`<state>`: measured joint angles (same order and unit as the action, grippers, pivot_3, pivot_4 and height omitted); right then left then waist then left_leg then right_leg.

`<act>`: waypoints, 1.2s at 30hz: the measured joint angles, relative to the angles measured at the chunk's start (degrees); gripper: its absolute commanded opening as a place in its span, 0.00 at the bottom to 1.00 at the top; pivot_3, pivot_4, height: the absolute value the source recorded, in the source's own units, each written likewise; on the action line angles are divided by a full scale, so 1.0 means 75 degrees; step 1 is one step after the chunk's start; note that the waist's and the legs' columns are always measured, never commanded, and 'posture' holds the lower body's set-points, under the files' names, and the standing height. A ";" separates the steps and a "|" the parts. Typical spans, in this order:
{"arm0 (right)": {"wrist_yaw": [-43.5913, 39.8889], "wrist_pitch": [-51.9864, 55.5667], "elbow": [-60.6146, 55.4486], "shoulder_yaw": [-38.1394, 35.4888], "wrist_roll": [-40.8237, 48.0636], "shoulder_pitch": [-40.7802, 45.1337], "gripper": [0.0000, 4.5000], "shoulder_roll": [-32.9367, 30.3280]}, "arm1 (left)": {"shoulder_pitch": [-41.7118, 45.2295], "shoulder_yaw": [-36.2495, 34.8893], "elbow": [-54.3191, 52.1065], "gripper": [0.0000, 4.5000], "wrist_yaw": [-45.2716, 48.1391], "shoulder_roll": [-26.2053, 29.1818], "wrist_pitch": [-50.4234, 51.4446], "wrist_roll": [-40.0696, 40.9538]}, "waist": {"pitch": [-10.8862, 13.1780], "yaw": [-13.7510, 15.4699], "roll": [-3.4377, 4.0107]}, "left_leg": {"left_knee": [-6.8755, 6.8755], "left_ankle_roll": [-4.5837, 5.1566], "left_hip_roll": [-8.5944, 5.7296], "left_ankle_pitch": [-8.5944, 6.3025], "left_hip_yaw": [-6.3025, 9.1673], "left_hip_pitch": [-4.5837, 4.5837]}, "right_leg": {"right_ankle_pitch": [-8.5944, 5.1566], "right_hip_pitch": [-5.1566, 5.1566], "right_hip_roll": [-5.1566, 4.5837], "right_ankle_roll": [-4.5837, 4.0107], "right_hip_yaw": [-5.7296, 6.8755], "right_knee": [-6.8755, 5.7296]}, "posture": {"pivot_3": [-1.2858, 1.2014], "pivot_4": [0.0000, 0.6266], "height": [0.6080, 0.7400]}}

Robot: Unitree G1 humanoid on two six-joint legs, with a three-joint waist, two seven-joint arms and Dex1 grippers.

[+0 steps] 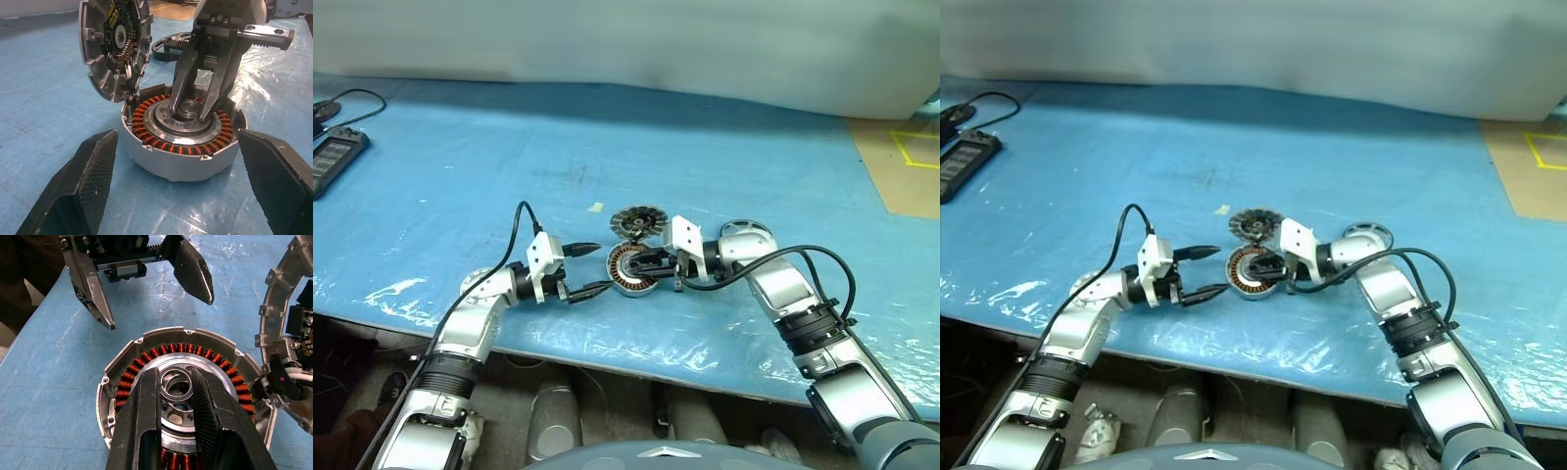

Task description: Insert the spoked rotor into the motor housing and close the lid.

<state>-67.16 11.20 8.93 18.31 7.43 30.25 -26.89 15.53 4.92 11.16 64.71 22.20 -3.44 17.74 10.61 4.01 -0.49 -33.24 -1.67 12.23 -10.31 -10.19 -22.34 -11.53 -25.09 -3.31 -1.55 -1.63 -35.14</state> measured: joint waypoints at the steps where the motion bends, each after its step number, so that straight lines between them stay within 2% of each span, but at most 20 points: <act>1: 0.0002 0.0000 0.0023 0.0002 -0.0010 0.0016 0.14 0.0001 | 0.0000 0.0000 0.0000 0.91 -0.0002 -0.0001 -0.0002 0.0000 | 0.0000 0.0000 0.0000 | 0.0000 0.0000 0.0000 0.0000 0.0000 0.0000 | 0.0000 0.0000 0.0000 0.0000 0.0000 0.0000 | 0.52 0.24 1.00; 18: 0.0094 -0.0219 0.0221 0.0006 -0.0146 0.0091 0.14 0.0008 | 0.0001 0.0001 0.0198 0.91 -0.0012 -0.0018 -0.0101 -0.0023 | 0.0000 0.0000 0.0000 | -0.0002 0.0000 0.0000 0.0000 0.0000 0.0002 | 0.0000 0.0002 0.0000 0.0000 -0.0001 -0.0003 | 0.52 0.24 1.00; 21: 0.0006 -0.0103 0.0212 0.0000 -0.0104 0.0090 0.34 -0.0003 | 0.0006 0.0001 0.0205 0.91 -0.0015 -0.0019 -0.0142 -0.0024 | -0.0001 0.0002 -0.0001 | -0.0002 0.0000 0.0000 0.0000 0.0000 0.0006 | 0.0000 0.0006 0.0000 0.0000 -0.0001 -0.0003 | 0.52 0.24 1.00; 29: -0.0018 -0.0088 0.0142 -0.0020 -0.0041 0.0027 0.95 0.0003 | 0.0010 0.0007 0.0352 0.91 -0.0028 -0.0059 -0.0228 -0.0057 | -0.0001 0.0001 -0.0001 | -0.0002 0.0000 0.0000 0.0000 0.0000 0.0020 | 0.0000 0.0013 0.0000 0.0000 -0.0003 -0.0010 | 0.52 0.24 1.00; 30: -0.0017 -0.0086 0.0133 -0.0022 -0.0032 0.0026 1.00 0.0003 | 0.0010 0.0008 0.0370 0.91 -0.0029 -0.0063 -0.0239 -0.0061 | -0.0001 0.0002 -0.0001 | -0.0002 0.0000 0.0001 0.0000 0.0000 0.0023 | 0.0000 0.0017 0.0000 0.0000 -0.0002 -0.0010 | 0.52 0.24 1.00; 36: -0.0063 0.0087 0.0087 -0.0051 0.0234 -0.0014 1.00 0.0012 | 0.0010 0.0011 0.0482 0.91 -0.0035 -0.0079 -0.0318 -0.0114 | -0.0001 0.0000 -0.0001 | -0.0002 0.0000 0.0000 0.0000 -0.0001 0.0023 | 0.0000 0.0016 0.0000 0.0000 -0.0004 -0.0009 | 0.52 0.24 1.00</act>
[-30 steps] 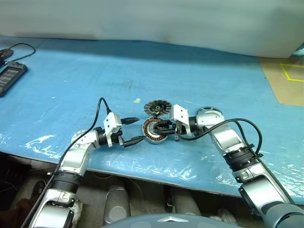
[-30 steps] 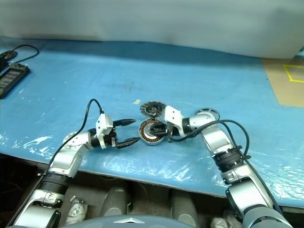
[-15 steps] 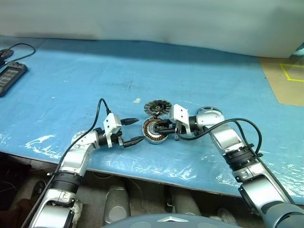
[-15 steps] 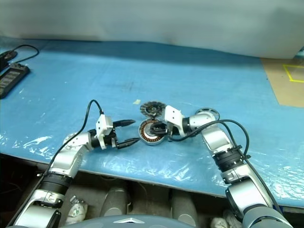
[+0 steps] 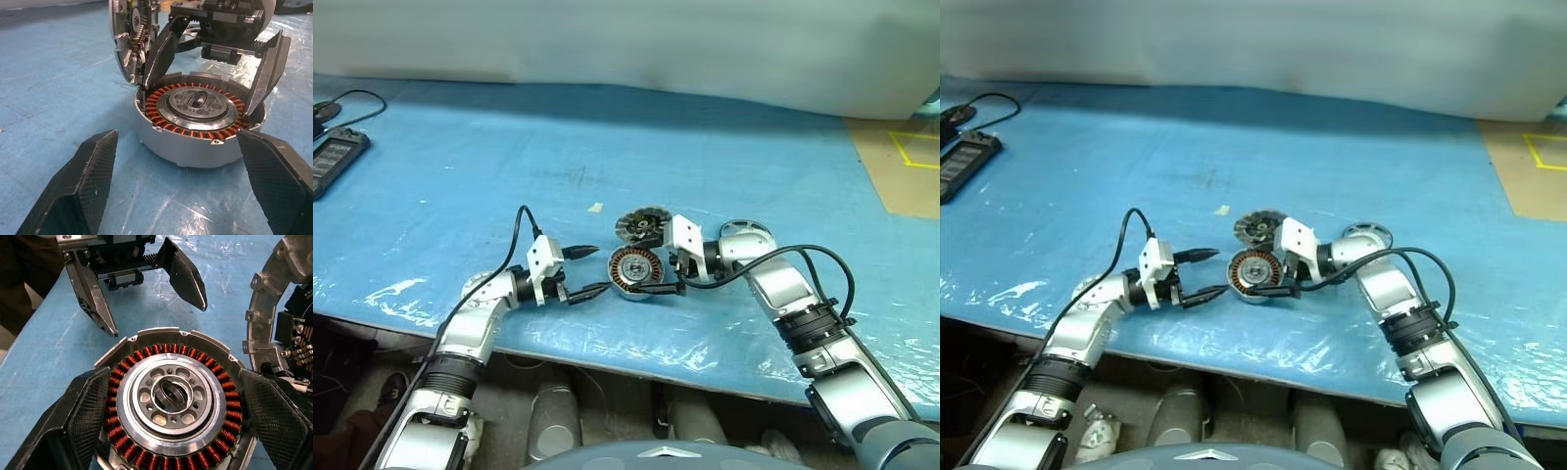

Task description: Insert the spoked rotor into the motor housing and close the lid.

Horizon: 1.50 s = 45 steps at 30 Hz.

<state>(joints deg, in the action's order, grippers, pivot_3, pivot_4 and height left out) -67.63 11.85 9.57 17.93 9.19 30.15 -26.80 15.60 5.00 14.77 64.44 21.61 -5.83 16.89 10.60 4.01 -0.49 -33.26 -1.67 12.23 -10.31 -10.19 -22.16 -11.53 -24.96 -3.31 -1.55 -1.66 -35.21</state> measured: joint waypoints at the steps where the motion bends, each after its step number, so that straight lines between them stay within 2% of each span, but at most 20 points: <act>1: -0.0021 0.0043 -0.0014 0.0000 0.0042 -0.0010 1.00 0.0014 | 0.0000 0.0000 0.0003 0.91 -0.0001 -0.0006 -0.0004 -0.0011 | 0.0000 0.0000 0.0000 | 0.0000 0.0000 0.0001 0.0000 0.0000 0.0001 | 0.0000 0.0000 0.0000 0.0000 0.0000 -0.0001 | 0.52 0.24 1.00; 7: -0.0046 0.0248 -0.0018 -0.0001 0.0255 -0.0011 1.00 0.0038 | -0.0003 0.0001 0.0005 0.91 -0.0038 -0.0032 -0.0021 -0.0026 | 0.0000 0.0000 0.0000 | 0.0000 0.0000 0.0000 0.0000 0.0000 0.0002 | 0.0000 0.0000 -0.0001 0.0000 0.0000 -0.0004 | 0.52 0.24 1.00; 9: -0.0043 0.0268 -0.0018 -0.0001 0.0294 -0.0011 0.91 0.0038 | -0.0008 0.0001 0.0005 0.91 -0.0051 -0.0038 -0.0027 -0.0027 | 0.0000 0.0000 0.0000 | 0.0000 0.0000 0.0000 0.0000 0.0000 0.0002 | 0.0000 0.0000 0.0000 0.0000 0.0000 -0.0003 | 0.52 0.24 1.00; 11: -0.0040 0.0291 -0.0018 -0.0001 0.0304 -0.0010 0.79 0.0037 | -0.0014 0.0001 0.0006 0.91 -0.0058 -0.0042 -0.0033 -0.0027 | 0.0000 0.0000 0.0000 | 0.0000 0.0000 -0.0001 0.0000 0.0000 0.0001 | 0.0000 0.0000 0.0000 0.0000 -0.0001 -0.0003 | 0.52 0.24 1.00; 21: -0.0005 0.0361 -0.0228 -0.0050 0.0326 -0.0009 0.00 0.0034 | -0.0019 0.0020 0.0007 0.91 -0.0055 -0.0048 -0.0034 -0.0028 | 0.0000 0.0001 0.0000 | 0.0000 -0.0001 -0.0001 0.0000 0.0000 0.0002 | 0.0000 0.0000 -0.0001 0.0000 -0.0001 -0.0002 | 0.52 0.24 1.00; 38: 0.0054 0.0465 -0.0296 -0.0146 0.0173 -0.0205 0.00 -0.0095 | -0.0022 0.0072 0.0021 0.91 -0.0062 -0.0068 -0.0050 -0.0034 | 0.0000 0.0001 0.0000 | 0.0001 -0.0001 -0.0002 0.0000 0.0000 0.0002 | 0.0000 0.0000 -0.0001 0.0000 -0.0002 -0.0001 | 0.52 0.24 1.00; 45: 0.0205 0.0088 -0.0155 -0.0052 -0.0073 -0.0237 0.00 -0.0062 | -0.0065 0.0074 0.0024 0.91 -0.0120 -0.0067 -0.0055 -0.0039 | -0.0002 -0.0006 -0.0004 | 0.0002 -0.0001 -0.0002 -0.0001 0.0000 0.0024 | -0.0001 0.0020 -0.0001 0.0001 -0.0004 -0.0001 | 0.52 0.24 1.00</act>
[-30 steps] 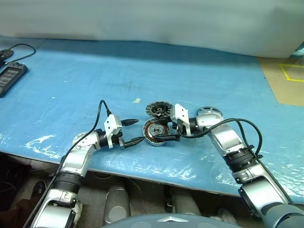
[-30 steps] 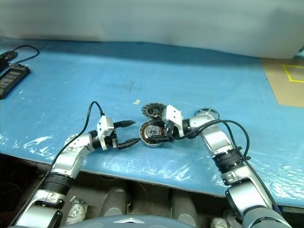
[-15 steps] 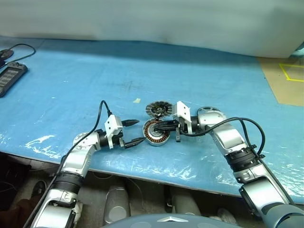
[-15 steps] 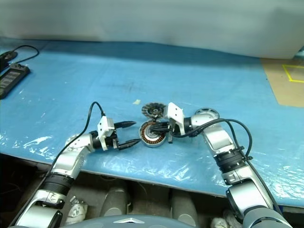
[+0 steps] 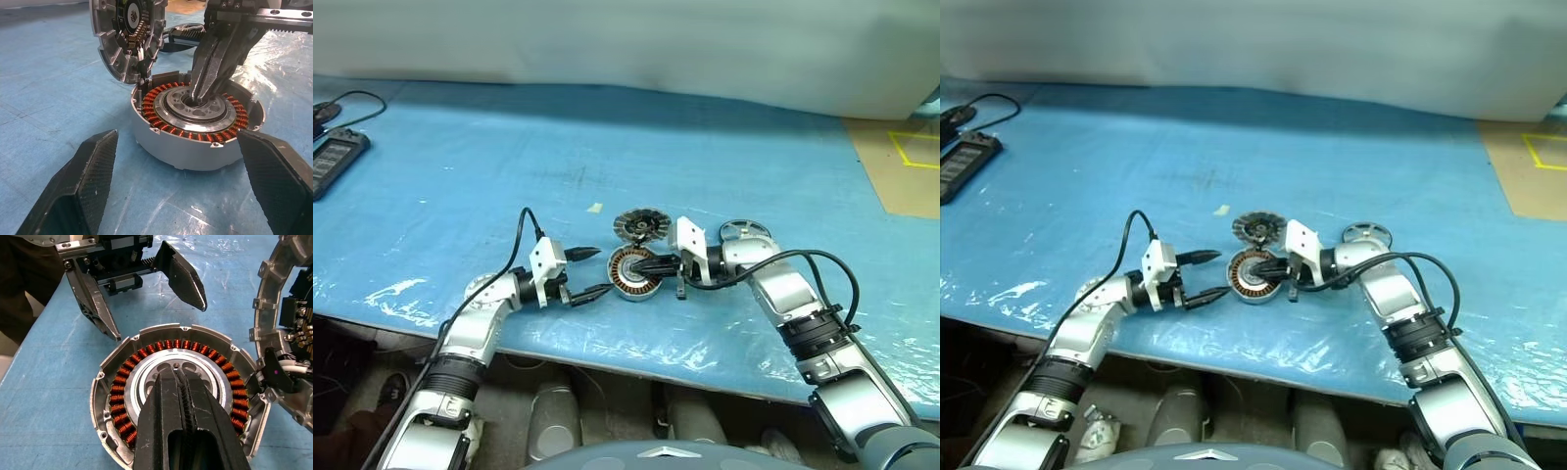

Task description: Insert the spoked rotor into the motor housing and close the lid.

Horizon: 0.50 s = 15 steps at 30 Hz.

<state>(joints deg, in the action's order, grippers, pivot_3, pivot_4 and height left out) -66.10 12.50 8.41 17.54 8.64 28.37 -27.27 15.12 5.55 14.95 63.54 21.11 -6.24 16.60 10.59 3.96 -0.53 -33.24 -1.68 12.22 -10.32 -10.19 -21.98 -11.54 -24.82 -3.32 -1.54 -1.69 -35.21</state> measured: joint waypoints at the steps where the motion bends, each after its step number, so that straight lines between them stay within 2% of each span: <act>1: 0.0003 -0.0028 0.0010 0.0014 -0.0020 0.0003 0.00 -0.0006 | -0.0010 0.0000 0.0000 0.91 -0.0007 0.0000 0.0000 0.0000 | 0.0000 0.0000 0.0000 | 0.0001 0.0000 -0.0001 0.0000 0.0000 0.0005 | 0.0000 0.0004 0.0000 0.0000 0.0000 0.0000 | 0.52 0.24 1.00; 7: 0.0151 -0.0587 -0.0004 0.0264 -0.0613 0.0246 0.00 -0.0291 | -0.0043 0.0000 0.0000 0.91 -0.0028 0.0002 0.0000 -0.0004 | -0.0005 0.0001 -0.0006 | 0.0003 -0.0001 -0.0004 0.0000 0.0001 0.0030 | -0.0002 0.0033 -0.0005 0.0004 -0.0001 0.0003 | 0.52 0.24 1.00; 15: 0.0138 -0.0696 -0.0030 0.0286 -0.0705 0.0272 0.00 -0.0301 | -0.0077 -0.0001 0.0000 0.91 -0.0049 0.0002 0.0000 -0.0005 | -0.0006 0.0001 -0.0006 | 0.0010 0.0000 -0.0003 -0.0001 0.0001 0.0028 | -0.0002 0.0034 -0.0003 0.0004 -0.0001 0.0017 | 0.52 0.24 1.00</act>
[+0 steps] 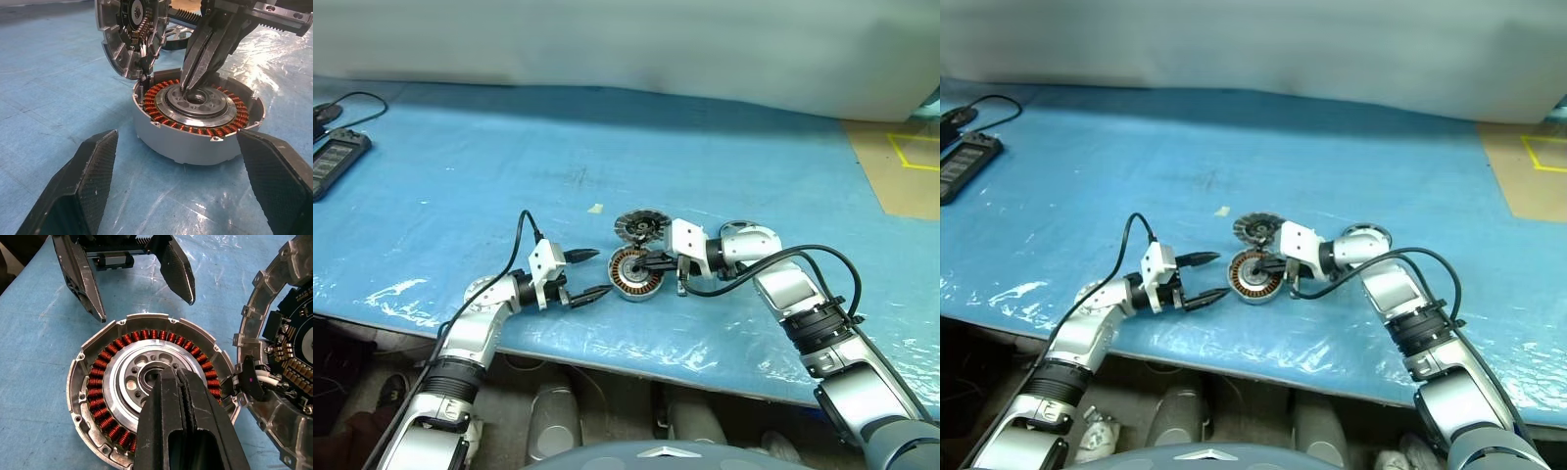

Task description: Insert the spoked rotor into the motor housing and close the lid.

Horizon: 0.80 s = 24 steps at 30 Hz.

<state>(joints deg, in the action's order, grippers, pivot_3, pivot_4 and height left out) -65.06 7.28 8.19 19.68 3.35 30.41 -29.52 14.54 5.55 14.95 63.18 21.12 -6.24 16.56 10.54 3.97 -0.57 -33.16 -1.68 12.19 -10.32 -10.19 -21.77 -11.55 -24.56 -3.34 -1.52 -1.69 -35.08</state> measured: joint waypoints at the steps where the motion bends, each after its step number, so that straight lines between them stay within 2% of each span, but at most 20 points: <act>1: -0.0023 0.0030 -0.0003 -0.0011 0.0034 -0.0001 0.00 0.0002 | -0.0002 0.0000 0.0000 0.91 -0.0004 0.0000 0.0000 0.0000 | 0.0000 0.0000 0.0000 | 0.0000 0.0000 0.0000 0.0000 0.0000 0.0000 | 0.0000 0.0000 0.0000 0.0000 0.0000 0.0001 | 0.52 0.24 1.00; 8: -0.0220 0.0470 -0.0083 -0.0132 0.0477 -0.0045 0.00 0.0022 | -0.0028 0.0001 0.0000 0.91 -0.0046 -0.0002 0.0000 -0.0002 | 0.0000 -0.0001 0.0000 | 0.0008 0.0000 0.0002 0.0000 0.0000 -0.0013 | 0.0000 -0.0008 0.0001 0.0000 0.0002 0.0014 | 0.52 0.24 1.00; 24: -0.0202 0.0388 -0.0062 -0.0090 0.0370 -0.0108 0.00 0.0035 | -0.0115 0.0032 -0.0003 0.91 -0.0123 -0.0013 0.0000 -0.0008 | 0.0000 -0.0003 0.0000 | 0.0014 0.0000 0.0002 0.0000 -0.0001 -0.0017 | 0.0000 -0.0009 0.0001 0.0000 0.0003 0.0026 | 0.52 0.24 1.00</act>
<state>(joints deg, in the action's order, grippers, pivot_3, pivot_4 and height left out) -66.58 10.19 7.72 19.01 6.12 29.60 -29.26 13.68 5.78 14.93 62.26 21.03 -6.24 16.51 10.54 3.94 -0.57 -33.06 -1.68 12.21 -10.32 -10.19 -21.90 -11.55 -24.63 -3.33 -1.52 -1.67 -34.89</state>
